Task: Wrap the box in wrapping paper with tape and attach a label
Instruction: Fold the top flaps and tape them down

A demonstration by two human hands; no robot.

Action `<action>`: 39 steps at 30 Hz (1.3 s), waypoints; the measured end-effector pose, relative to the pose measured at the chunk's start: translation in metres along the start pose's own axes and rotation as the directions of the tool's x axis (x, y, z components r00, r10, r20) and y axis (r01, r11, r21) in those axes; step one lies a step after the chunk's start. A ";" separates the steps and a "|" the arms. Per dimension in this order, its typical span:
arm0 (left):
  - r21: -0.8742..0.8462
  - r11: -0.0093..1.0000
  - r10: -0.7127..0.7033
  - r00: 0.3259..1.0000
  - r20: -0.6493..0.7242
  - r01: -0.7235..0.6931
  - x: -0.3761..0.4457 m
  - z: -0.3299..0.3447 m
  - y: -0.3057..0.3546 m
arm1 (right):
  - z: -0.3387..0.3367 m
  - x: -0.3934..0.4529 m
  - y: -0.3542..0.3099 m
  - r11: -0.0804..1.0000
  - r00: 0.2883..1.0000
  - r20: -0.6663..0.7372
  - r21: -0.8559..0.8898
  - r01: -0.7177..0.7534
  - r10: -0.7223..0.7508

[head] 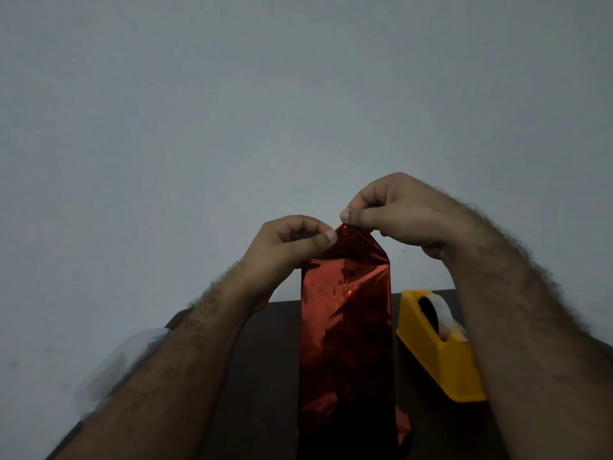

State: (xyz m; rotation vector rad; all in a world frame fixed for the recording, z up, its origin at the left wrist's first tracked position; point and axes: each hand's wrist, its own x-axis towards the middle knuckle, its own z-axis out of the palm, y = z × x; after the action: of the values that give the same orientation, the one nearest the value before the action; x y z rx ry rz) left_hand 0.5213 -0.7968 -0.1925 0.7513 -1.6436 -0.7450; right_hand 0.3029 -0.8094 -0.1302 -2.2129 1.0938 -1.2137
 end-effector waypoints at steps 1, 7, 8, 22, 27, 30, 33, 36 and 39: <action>-0.010 0.999 -0.039 0.999 0.017 0.039 0.000 -0.002 -0.001 | 0.000 0.000 0.000 1.000 1.000 0.006 -0.002 0.000 0.000; 0.068 0.997 -0.054 0.996 0.065 0.049 0.000 -0.007 -0.011 | 0.000 0.004 0.005 1.000 1.000 0.012 0.000 0.003 -0.003; 0.089 0.996 -0.038 0.997 0.067 0.032 0.000 -0.006 -0.012 | -0.001 0.004 0.007 1.000 1.000 0.007 -0.002 0.004 -0.004; 0.210 0.968 0.145 0.989 -0.022 -0.137 -0.004 -0.002 -0.027 | 0.006 0.014 0.033 0.999 0.997 0.055 -0.030 -0.043 0.045; 0.165 0.973 0.164 0.986 -0.004 -0.161 -0.004 -0.003 -0.029 | 0.010 0.017 0.041 0.997 0.995 0.081 -0.056 -0.051 0.055; 0.136 0.977 0.166 0.986 0.006 -0.165 -0.004 -0.005 -0.031 | 0.012 0.016 0.043 0.998 0.993 0.113 -0.054 -0.031 0.037; 0.096 0.982 0.160 0.987 0.008 -0.160 -0.003 -0.008 -0.035 | 0.016 0.017 0.048 0.998 0.992 0.124 -0.049 -0.030 0.036; 0.043 0.991 0.123 0.992 0.007 -0.123 -0.002 -0.010 -0.040 | 0.018 0.019 0.051 0.996 0.991 0.123 -0.075 -0.048 0.057; 0.056 0.993 0.104 0.994 0.034 -0.105 -0.001 -0.009 -0.041 | 0.018 0.019 0.052 0.996 0.988 0.138 -0.067 -0.066 0.074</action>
State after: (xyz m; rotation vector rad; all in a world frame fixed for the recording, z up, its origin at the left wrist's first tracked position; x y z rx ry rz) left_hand 0.5337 -0.8214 -0.2247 0.6913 -1.7253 -0.6405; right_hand 0.3009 -0.8572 -0.1633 -2.2480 1.1565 -0.9910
